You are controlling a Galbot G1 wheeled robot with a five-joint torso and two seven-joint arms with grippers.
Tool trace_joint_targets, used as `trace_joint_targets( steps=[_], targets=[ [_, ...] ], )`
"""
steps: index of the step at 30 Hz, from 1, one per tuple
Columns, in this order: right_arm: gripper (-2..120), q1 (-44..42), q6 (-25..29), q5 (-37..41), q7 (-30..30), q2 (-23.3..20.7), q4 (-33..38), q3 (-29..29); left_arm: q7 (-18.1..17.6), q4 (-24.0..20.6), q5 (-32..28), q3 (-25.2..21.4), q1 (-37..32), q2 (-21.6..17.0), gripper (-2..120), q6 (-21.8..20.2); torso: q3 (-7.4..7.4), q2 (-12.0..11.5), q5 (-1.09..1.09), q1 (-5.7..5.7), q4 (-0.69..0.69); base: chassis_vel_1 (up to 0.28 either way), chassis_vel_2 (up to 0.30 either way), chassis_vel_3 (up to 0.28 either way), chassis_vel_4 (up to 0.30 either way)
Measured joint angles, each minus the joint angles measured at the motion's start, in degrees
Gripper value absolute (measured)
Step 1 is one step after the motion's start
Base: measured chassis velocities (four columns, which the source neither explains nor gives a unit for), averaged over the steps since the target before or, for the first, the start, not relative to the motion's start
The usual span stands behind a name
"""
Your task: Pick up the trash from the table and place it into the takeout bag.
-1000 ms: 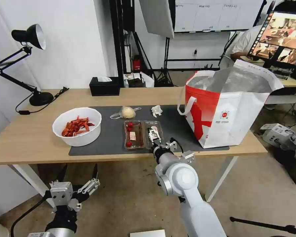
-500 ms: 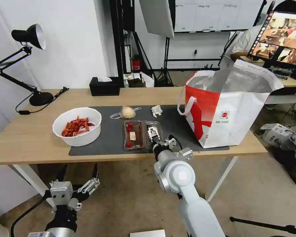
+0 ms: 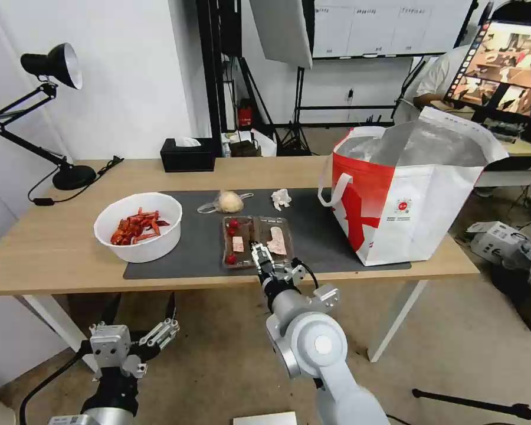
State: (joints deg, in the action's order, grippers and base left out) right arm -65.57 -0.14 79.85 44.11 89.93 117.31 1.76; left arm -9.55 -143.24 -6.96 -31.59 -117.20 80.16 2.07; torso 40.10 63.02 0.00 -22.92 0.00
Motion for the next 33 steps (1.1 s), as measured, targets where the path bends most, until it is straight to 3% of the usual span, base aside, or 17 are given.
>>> trace_joint_targets(
  steps=[33],
  targets=[
    [100, 3.58, 0.29, 1.92, 0.05, 0.11, -4.70, 2.54, 0.11, 0.00, -0.62, -0.02, 0.31, -0.38, 100, -0.01, 0.00, 0.00, 0.00, 0.00, 0.00, 0.000, 0.000, 0.000, 0.000]
  ],
)
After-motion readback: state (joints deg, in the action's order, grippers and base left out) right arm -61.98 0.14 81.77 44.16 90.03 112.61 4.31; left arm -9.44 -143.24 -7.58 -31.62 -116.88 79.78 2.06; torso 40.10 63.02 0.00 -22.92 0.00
